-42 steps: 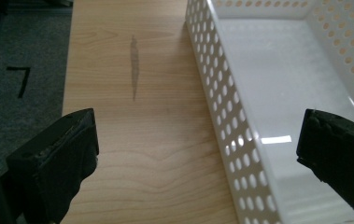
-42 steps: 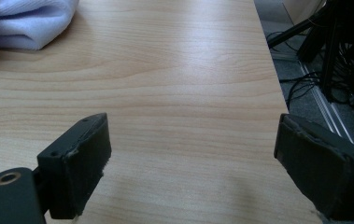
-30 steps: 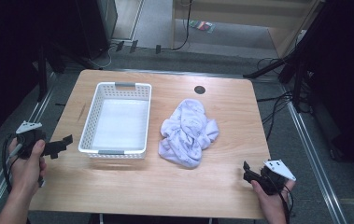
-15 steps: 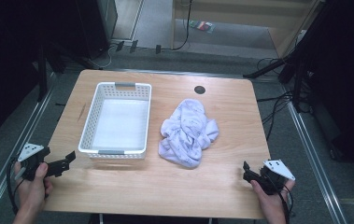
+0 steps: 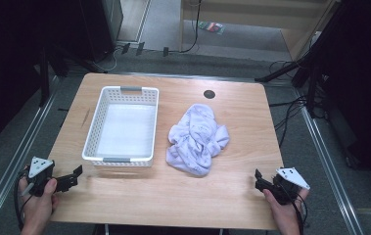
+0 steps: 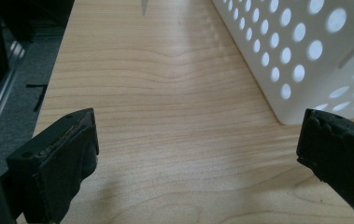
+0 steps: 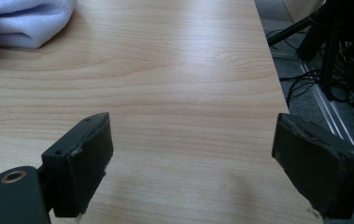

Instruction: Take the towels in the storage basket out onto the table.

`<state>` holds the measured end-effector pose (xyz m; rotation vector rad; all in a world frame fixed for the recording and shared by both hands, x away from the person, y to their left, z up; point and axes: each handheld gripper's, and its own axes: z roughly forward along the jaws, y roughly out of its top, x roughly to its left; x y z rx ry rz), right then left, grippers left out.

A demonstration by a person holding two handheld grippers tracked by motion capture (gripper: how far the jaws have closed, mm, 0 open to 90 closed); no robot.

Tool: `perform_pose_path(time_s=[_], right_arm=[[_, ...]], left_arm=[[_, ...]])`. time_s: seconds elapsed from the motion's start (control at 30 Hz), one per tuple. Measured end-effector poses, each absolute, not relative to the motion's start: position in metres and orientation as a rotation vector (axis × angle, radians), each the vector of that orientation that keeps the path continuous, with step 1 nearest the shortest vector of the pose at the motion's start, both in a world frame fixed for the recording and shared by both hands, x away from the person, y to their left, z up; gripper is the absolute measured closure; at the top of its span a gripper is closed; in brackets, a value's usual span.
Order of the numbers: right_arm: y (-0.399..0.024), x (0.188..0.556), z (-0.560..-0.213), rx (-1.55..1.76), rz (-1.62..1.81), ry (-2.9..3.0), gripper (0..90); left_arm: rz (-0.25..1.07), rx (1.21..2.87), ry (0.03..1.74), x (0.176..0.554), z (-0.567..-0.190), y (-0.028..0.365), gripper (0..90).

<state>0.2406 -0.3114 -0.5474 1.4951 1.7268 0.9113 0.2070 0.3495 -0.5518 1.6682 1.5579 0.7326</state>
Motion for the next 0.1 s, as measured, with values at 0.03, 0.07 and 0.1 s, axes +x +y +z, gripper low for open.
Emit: perform_pose_path(time_s=[0.03, 0.07, 0.1], right_arm=[[-0.3113, 0.2406, -0.5473, 1.493, 0.908, 1.729, 12.5], [-0.3110, 0.2406, -0.5475, 1.489, 0.906, 1.732, 12.5], [-0.3100, 0.2409, -0.5476, 1.483, 0.900, 1.736, 12.4]], left_arm=[[0.732, 1.676, 1.558, 0.2079, -0.5526, 0.3487, 0.0], [0.733, 1.685, 1.561, 0.2084, -0.5526, 0.3486, 0.0], [0.735, 1.683, 1.562, 0.2085, -0.5529, 0.3481, 0.0]])
